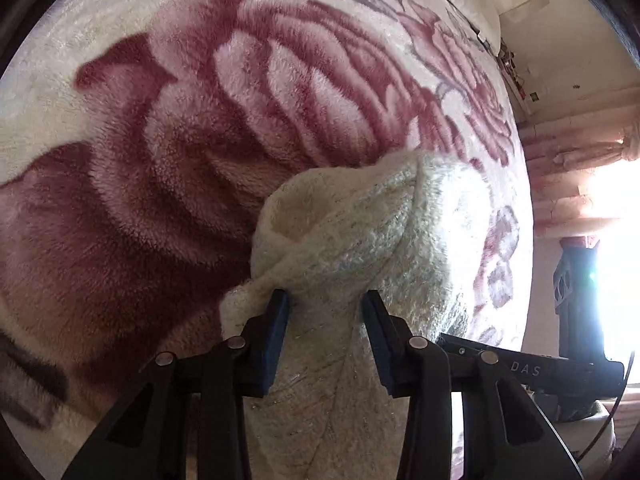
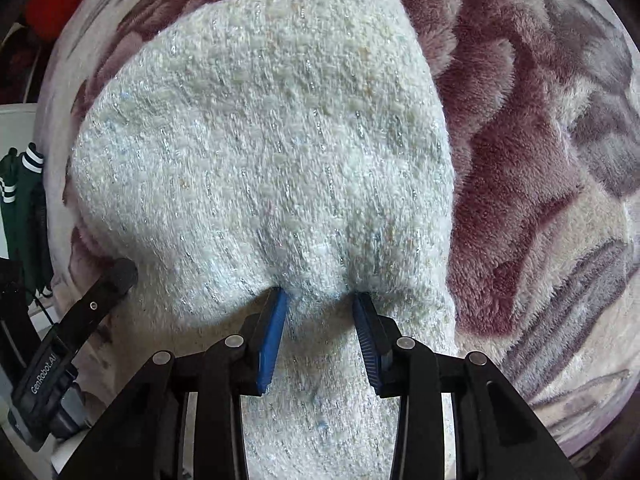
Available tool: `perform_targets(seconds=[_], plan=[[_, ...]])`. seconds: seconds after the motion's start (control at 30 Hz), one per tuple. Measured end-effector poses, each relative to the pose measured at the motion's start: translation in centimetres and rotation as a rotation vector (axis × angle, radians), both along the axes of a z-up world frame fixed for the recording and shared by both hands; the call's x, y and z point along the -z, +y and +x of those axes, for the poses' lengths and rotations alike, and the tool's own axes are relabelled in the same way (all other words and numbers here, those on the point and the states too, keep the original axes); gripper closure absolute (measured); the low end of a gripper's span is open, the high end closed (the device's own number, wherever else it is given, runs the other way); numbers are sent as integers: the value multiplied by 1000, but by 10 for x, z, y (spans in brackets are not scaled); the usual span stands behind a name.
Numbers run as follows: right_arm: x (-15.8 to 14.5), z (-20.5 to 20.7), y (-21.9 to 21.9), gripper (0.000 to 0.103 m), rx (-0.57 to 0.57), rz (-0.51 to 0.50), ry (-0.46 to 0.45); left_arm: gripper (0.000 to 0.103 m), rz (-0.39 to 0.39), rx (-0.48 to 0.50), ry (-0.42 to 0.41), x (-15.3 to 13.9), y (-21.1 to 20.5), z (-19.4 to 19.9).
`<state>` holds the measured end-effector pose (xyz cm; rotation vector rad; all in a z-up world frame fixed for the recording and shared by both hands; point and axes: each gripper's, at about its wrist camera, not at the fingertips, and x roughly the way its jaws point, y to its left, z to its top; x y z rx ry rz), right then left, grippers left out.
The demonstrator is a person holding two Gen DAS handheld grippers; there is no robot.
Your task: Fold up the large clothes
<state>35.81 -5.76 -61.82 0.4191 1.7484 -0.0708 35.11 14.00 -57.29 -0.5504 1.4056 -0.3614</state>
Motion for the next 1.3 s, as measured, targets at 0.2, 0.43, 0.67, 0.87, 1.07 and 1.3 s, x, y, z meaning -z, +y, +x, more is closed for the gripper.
perform_targets(seconds=[0.2, 0.43, 0.67, 0.87, 1.07, 1.3], plan=[[-60, -15, -4, 63, 17, 153, -91, 67, 17, 4, -58, -56, -4, -31], [-73, -125, -39, 32, 116, 297, -34, 56, -4, -31, 18, -76, 20, -119], [-15, -272, -67, 32, 231, 292, 168, 42, 108, -36, 200, -39, 28, -237], [29, -326, -37, 84, 319, 387, 181, 66, 177, 2, 238, -5, 10, -296], [9, -345, -32, 91, 345, 338, 97, 94, 212, -38, 152, -19, 8, -321], [38, -324, -22, 63, 229, 296, 151, 93, 78, -125, 169, -23, 32, -337]])
